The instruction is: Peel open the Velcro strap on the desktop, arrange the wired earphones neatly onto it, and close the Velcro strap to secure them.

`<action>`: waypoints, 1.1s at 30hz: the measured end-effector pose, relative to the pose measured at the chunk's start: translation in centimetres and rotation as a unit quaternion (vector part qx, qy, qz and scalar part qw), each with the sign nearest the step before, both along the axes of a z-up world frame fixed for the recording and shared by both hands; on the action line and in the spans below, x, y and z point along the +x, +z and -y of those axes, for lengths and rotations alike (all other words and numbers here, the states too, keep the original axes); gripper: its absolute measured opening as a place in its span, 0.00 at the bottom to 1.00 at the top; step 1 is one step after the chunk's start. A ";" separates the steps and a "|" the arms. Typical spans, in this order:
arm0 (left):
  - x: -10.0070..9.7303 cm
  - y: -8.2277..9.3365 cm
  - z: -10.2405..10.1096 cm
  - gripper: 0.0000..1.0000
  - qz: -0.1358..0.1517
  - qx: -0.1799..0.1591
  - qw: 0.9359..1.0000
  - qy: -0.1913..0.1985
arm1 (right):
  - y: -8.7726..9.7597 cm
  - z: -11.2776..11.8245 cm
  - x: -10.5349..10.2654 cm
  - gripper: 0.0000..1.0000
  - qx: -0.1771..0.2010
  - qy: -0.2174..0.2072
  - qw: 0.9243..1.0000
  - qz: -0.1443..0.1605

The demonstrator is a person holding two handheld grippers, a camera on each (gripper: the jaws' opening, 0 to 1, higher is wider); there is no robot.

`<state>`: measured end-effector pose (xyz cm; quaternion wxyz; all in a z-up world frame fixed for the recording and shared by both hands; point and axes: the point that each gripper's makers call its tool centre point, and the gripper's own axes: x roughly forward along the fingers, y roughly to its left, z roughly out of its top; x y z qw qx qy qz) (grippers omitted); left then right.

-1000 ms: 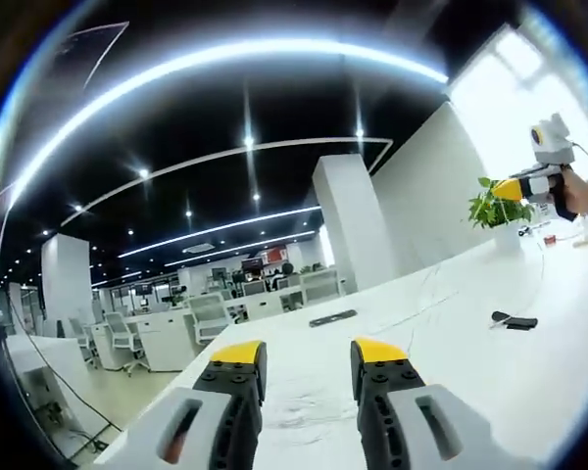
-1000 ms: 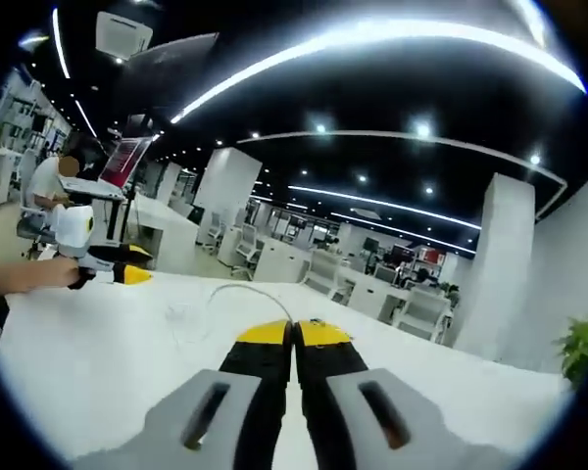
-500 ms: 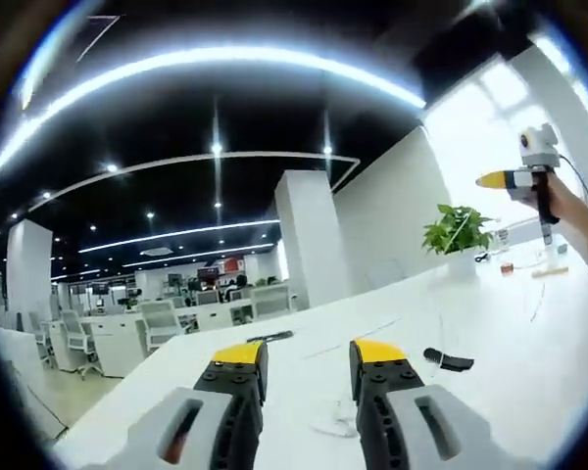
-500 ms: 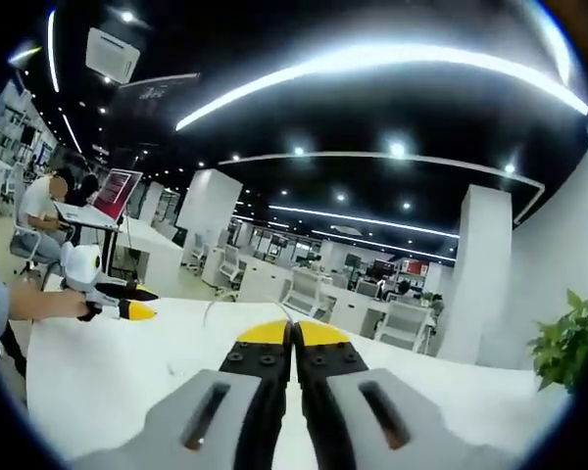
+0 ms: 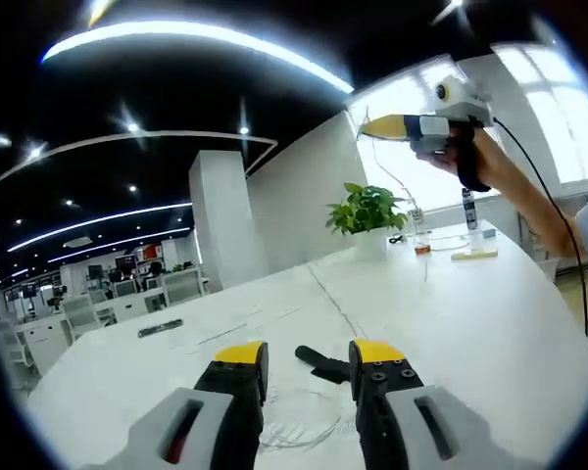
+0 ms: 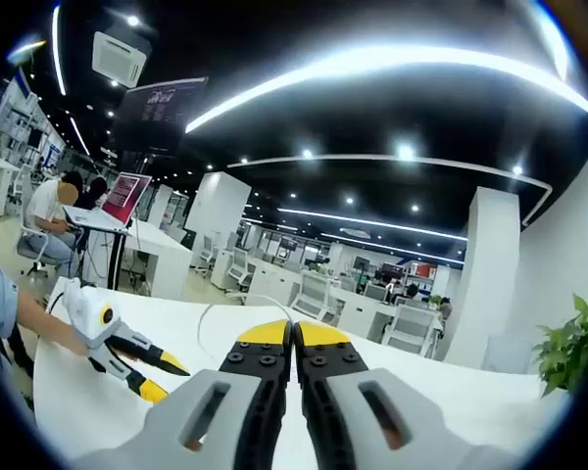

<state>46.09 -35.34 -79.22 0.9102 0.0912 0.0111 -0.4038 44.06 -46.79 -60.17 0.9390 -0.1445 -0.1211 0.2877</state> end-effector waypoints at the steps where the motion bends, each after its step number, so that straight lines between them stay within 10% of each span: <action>1: 0.0 -0.3 0.5 0.36 -0.003 0.003 1.000 -0.003 | 0.1 0.0 0.0 0.04 -0.001 0.001 1.000 0.001; 11: -0.4 -2.4 3.3 0.34 -0.011 0.048 0.999 -0.023 | 1.4 1.4 -0.7 0.04 0.000 0.001 1.000 0.014; 33: 0.8 -4.2 2.4 0.14 0.024 0.123 0.992 -0.002 | 2.4 5.5 -1.7 0.04 0.013 -0.025 0.999 0.024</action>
